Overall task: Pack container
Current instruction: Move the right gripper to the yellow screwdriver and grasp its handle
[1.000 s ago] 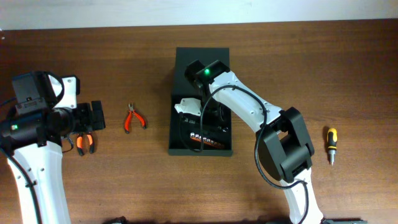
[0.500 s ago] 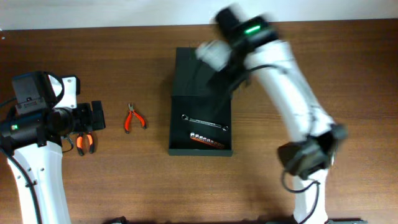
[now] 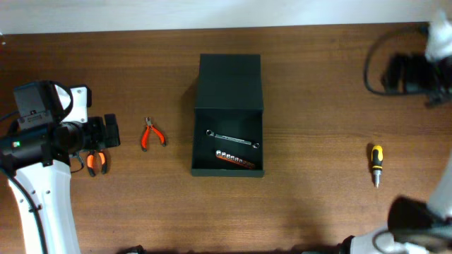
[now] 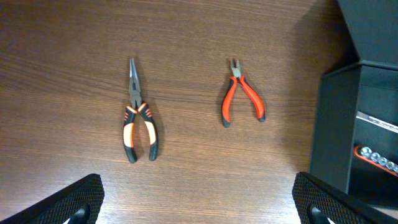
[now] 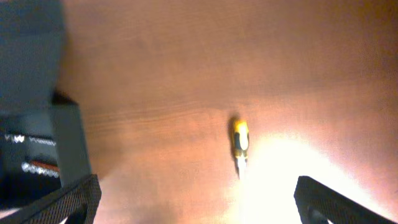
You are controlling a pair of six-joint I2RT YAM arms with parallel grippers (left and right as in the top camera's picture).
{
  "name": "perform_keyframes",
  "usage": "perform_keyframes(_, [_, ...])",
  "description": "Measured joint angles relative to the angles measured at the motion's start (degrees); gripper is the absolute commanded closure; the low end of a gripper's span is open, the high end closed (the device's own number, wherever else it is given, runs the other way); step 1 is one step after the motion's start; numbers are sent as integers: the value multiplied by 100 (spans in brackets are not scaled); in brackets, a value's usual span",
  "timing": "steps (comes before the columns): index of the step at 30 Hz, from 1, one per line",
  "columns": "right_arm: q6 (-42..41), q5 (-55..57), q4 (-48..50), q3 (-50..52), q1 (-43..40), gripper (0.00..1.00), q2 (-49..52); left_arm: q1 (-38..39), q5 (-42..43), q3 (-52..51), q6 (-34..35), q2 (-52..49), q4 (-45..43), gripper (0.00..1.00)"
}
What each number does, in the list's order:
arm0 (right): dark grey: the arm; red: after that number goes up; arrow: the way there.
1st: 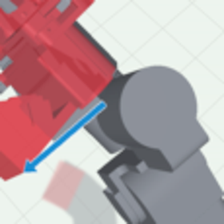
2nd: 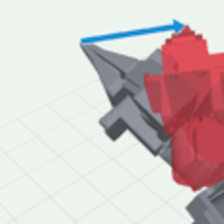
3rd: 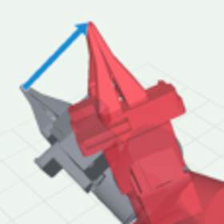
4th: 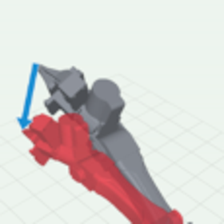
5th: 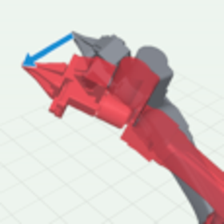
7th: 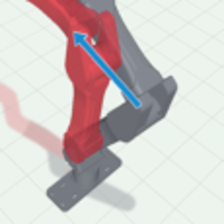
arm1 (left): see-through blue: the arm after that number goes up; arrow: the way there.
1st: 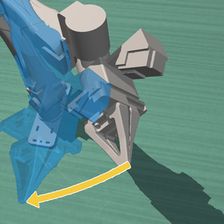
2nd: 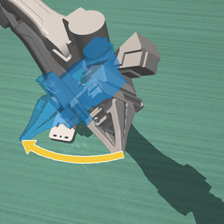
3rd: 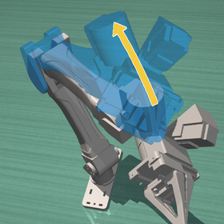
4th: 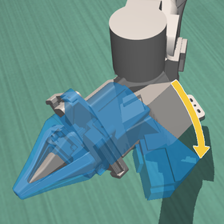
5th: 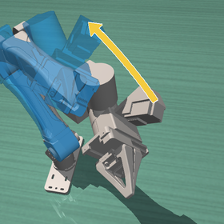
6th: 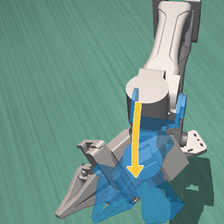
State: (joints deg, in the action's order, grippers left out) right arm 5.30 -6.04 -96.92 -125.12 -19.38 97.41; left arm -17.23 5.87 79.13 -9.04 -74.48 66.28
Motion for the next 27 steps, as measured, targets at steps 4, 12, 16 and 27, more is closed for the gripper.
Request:
perform_keyframes(4, [-59,42,-7,1775,-516,1,-1010,0,61,7,0,0,-4,1])
perform_keyframes(12, [-24,179,1628,4507,-979,1,-2114,0,153,17,0,0,2,1])
perform_keyframes(16, [216,197,2347,5274,-1001,1,-1665,0,212,17,0,0,7,1])
perform_keyframes(27, [494,269,3038,5348,-1001,0,26,0,254,17,0,0,37,1])
